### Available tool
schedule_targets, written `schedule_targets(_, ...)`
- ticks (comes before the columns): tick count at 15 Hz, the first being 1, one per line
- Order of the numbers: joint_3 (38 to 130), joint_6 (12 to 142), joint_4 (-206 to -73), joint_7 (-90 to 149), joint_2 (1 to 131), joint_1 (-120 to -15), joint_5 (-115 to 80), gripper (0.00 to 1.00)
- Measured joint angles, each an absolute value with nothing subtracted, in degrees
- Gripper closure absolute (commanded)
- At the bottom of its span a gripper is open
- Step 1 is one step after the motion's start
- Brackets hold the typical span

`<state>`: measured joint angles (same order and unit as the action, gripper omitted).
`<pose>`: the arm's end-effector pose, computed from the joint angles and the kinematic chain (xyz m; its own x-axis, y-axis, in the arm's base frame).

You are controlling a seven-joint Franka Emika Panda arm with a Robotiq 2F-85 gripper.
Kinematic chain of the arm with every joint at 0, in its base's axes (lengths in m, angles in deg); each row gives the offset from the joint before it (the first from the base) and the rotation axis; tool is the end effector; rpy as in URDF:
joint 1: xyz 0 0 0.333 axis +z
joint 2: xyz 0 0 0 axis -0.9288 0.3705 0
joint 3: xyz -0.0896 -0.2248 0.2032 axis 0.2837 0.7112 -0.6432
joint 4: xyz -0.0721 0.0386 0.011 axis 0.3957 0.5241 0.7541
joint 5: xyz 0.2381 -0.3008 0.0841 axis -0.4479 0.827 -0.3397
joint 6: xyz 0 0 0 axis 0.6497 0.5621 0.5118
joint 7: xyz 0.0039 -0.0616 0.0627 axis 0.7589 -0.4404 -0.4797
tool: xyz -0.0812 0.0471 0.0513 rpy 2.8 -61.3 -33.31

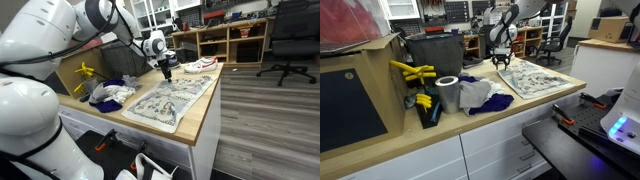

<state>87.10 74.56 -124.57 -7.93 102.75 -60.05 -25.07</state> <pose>0.7391 0.0363 0.1728 0.7517 -0.6576 0.0498 -0.6585 -0.7526 0.0019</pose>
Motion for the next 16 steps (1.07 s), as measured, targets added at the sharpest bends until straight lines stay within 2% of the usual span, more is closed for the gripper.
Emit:
schedule_targets(5, 87.1, 72.3, -123.9, -7.9, 102.8, -60.5, -25.1, 0.98)
schedule_targets(11, 87.1, 70.3, -122.6, -8.0, 102.7, -61.1, -25.1, 1.00)
schedule_targets(16, 85.7, 78.6, -123.1, -8.0, 100.3, -60.3, -25.2, 1.00)
